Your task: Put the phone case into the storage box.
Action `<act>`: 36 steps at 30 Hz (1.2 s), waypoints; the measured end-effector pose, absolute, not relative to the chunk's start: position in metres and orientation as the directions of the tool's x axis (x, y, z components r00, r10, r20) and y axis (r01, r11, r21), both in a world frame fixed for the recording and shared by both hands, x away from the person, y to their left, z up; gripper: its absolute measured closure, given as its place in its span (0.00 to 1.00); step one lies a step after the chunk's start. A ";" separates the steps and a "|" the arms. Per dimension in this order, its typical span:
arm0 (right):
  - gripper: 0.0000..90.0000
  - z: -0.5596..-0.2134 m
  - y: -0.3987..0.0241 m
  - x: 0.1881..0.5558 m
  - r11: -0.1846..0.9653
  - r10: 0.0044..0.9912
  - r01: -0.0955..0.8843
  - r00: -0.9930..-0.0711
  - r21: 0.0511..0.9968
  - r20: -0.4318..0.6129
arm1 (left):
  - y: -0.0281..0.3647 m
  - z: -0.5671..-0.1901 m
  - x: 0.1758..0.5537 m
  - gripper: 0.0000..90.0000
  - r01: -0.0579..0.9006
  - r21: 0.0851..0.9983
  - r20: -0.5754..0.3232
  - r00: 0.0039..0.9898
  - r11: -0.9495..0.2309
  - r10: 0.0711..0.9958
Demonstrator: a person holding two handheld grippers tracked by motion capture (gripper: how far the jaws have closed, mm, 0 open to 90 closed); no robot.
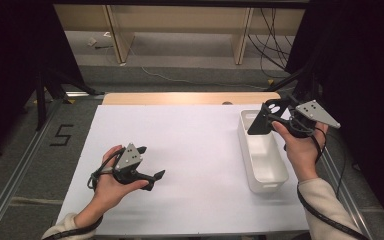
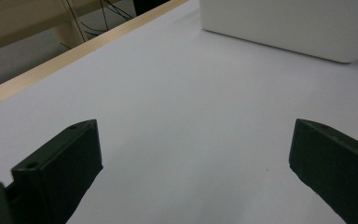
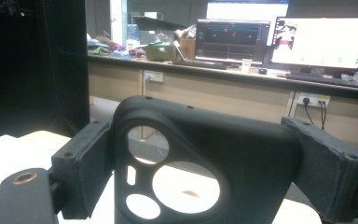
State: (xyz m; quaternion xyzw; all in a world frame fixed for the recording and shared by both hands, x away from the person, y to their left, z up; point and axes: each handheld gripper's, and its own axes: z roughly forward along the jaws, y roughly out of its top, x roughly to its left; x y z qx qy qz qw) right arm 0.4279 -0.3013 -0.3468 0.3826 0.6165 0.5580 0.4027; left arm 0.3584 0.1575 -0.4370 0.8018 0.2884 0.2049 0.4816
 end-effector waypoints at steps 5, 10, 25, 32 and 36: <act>0.17 -0.347 -0.300 0.429 0.104 0.921 0.017 -0.380 0.994 -0.090 | 0.157 -0.437 0.358 0.02 0.266 0.890 0.051 0.750 -0.370 0.660; 0.17 -0.347 -0.299 0.430 0.107 0.921 0.015 -0.378 0.994 -0.093 | 0.157 -0.437 0.358 0.02 0.266 0.890 0.050 0.749 -0.369 0.661; 0.17 -0.346 -0.297 0.436 0.119 0.924 0.016 -0.367 0.993 -0.105 | 0.157 -0.437 0.359 0.02 0.266 0.891 0.050 0.749 -0.369 0.661; 0.17 -0.346 -0.296 0.439 0.122 0.925 0.013 -0.363 0.992 -0.109 | 0.157 -0.437 0.358 0.02 0.265 0.891 0.051 0.748 -0.369 0.661; 0.17 -0.346 -0.296 0.440 0.121 0.927 0.017 -0.361 0.993 -0.107 | 0.157 -0.437 0.359 0.02 0.265 0.891 0.051 0.748 -0.368 0.661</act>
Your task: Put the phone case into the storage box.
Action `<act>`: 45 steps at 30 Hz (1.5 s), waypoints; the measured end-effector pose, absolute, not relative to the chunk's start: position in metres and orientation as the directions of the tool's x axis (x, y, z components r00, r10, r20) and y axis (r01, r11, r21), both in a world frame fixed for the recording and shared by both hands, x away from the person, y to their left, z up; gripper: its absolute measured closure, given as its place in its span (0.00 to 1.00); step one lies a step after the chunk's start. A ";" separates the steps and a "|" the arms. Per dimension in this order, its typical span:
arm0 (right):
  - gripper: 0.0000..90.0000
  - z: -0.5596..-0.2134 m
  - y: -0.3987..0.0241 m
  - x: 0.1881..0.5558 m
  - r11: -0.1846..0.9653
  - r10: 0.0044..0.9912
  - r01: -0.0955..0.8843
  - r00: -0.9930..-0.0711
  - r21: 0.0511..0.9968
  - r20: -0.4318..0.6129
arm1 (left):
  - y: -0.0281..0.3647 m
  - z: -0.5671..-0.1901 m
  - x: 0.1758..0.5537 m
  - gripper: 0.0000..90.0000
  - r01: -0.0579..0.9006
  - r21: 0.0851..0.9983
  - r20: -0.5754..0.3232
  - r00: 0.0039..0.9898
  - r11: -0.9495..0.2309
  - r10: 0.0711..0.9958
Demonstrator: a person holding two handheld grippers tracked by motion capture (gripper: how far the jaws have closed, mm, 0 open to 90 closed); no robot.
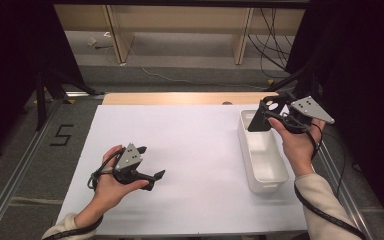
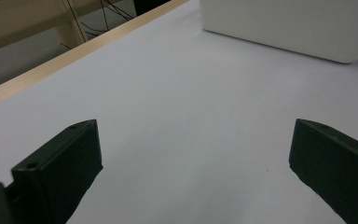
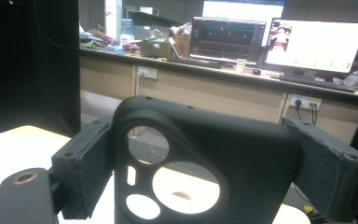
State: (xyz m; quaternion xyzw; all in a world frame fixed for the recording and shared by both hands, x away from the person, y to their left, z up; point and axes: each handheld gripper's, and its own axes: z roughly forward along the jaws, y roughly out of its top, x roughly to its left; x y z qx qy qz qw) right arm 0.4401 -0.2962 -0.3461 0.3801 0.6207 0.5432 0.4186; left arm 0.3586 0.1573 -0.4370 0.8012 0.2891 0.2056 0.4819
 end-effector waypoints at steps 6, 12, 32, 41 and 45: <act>0.17 -0.346 -0.296 0.443 0.126 0.928 0.015 -0.355 0.992 -0.112 | 0.158 -0.437 0.359 0.02 0.264 0.891 0.052 0.748 -0.369 0.662; 0.17 -0.347 -0.296 0.444 0.127 0.929 0.019 -0.354 0.992 -0.112 | 0.158 -0.437 0.359 0.02 0.263 0.892 0.052 0.748 -0.368 0.661; 0.17 -0.347 -0.295 0.452 0.124 0.931 0.020 -0.348 0.992 -0.110 | 0.158 -0.437 0.359 0.02 0.263 0.891 0.054 0.748 -0.370 0.661; 0.17 -0.349 -0.293 0.454 0.124 0.931 0.025 -0.348 0.992 -0.107 | 0.158 -0.437 0.359 0.02 0.262 0.891 0.054 0.748 -0.370 0.661; 0.17 -0.349 -0.293 0.456 0.123 0.932 0.026 -0.347 0.992 -0.106 | 0.158 -0.437 0.359 0.02 0.262 0.891 0.054 0.749 -0.370 0.661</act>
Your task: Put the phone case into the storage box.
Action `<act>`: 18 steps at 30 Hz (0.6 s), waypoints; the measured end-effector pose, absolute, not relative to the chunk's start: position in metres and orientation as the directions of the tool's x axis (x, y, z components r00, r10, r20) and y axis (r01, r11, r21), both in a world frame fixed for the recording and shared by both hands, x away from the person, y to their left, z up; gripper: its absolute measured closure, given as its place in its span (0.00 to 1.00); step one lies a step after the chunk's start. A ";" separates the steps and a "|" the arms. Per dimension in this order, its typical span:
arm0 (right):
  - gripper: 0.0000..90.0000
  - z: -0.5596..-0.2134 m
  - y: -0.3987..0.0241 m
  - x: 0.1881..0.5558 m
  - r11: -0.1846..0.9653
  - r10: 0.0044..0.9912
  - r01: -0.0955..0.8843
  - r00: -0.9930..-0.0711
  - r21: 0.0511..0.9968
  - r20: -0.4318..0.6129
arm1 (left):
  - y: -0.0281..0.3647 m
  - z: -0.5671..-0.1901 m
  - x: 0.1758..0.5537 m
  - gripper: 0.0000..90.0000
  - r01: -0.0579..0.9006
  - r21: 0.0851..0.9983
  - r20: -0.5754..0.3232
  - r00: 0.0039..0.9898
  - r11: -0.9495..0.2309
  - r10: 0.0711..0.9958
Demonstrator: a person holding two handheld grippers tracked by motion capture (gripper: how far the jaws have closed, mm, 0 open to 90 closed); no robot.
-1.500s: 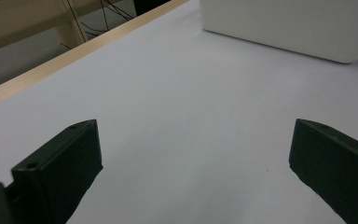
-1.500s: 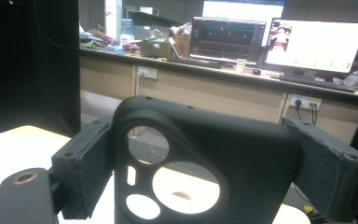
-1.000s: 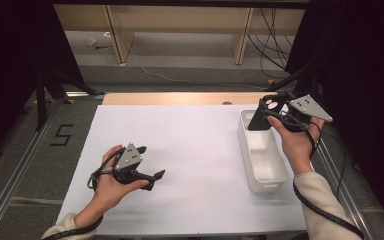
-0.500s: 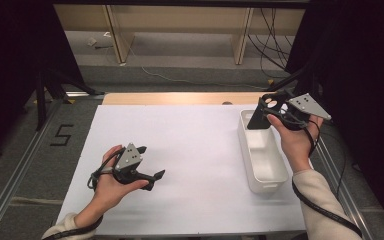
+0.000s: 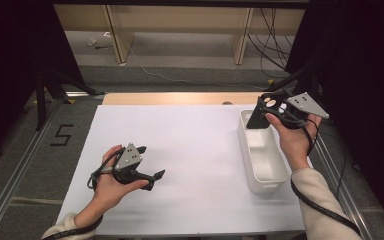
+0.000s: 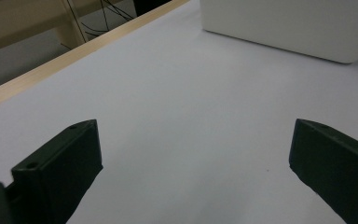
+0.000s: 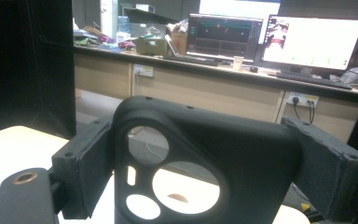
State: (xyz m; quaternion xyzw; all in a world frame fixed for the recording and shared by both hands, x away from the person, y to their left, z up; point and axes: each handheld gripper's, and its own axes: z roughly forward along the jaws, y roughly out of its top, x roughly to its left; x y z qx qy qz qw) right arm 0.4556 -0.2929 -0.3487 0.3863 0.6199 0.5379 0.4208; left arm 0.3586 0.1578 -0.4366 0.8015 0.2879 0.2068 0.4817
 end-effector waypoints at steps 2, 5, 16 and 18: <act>0.17 -0.349 -0.293 0.456 0.124 0.932 0.024 -0.347 0.992 -0.108 | 0.158 -0.437 0.359 0.02 0.262 0.891 0.054 0.749 -0.370 0.661; 0.17 -0.349 -0.293 0.458 0.123 0.932 0.023 -0.347 0.992 -0.108 | 0.158 -0.437 0.359 0.02 0.262 0.891 0.055 0.749 -0.371 0.661; 0.17 -0.350 -0.292 0.462 0.124 0.933 0.027 -0.344 0.992 -0.107 | 0.158 -0.437 0.359 0.02 0.262 0.891 0.054 0.748 -0.369 0.662; 0.17 -0.350 -0.292 0.462 0.122 0.933 0.031 -0.343 0.992 -0.104 | 0.158 -0.437 0.359 0.02 0.262 0.892 0.054 0.748 -0.369 0.662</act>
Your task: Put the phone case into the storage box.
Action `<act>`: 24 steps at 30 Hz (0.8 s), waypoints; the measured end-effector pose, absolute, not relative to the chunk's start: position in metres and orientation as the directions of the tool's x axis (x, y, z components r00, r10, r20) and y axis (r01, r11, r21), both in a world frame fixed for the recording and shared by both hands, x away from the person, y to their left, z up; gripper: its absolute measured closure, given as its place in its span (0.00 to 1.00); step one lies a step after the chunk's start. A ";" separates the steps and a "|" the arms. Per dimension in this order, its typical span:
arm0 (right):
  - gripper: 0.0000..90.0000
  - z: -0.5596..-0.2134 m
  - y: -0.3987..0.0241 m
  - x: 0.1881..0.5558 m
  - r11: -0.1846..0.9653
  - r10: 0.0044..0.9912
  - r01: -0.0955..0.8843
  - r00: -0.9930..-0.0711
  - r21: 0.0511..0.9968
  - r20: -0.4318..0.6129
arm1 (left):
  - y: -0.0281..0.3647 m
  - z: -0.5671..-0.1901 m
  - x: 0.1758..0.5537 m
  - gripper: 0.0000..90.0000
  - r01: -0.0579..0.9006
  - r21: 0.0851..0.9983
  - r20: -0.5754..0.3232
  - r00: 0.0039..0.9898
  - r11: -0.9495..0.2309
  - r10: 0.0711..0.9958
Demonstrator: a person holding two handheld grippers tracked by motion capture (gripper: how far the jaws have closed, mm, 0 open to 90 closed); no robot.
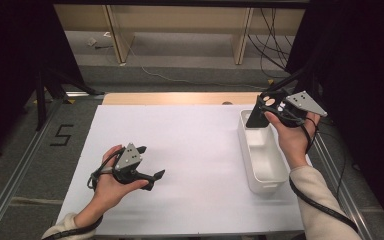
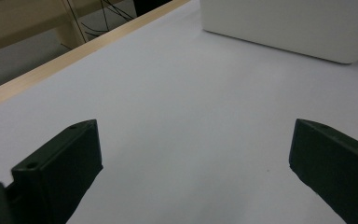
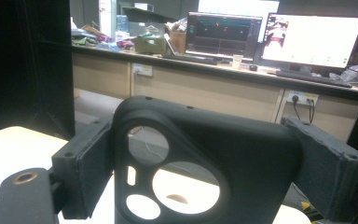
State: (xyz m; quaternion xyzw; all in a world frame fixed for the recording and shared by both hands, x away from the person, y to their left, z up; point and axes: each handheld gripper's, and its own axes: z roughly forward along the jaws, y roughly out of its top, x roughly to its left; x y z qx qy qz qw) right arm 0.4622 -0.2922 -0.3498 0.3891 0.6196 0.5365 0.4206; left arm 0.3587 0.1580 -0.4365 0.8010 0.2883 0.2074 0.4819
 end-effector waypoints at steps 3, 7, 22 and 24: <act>0.17 -0.350 -0.292 0.463 0.121 0.934 0.035 -0.343 0.992 -0.102 | 0.158 -0.436 0.359 0.02 0.262 0.892 0.054 0.748 -0.369 0.662; 0.17 -0.351 -0.291 0.466 0.121 0.934 0.036 -0.343 0.992 -0.101 | 0.158 -0.437 0.359 0.02 0.262 0.892 0.053 0.748 -0.368 0.662; 0.17 -0.351 -0.289 0.471 0.122 0.935 0.033 -0.340 0.992 -0.104 | 0.158 -0.437 0.359 0.02 0.263 0.893 0.051 0.747 -0.365 0.662; 0.17 -0.351 -0.289 0.471 0.121 0.935 0.033 -0.339 0.992 -0.102 | 0.158 -0.436 0.359 0.02 0.263 0.893 0.051 0.747 -0.365 0.663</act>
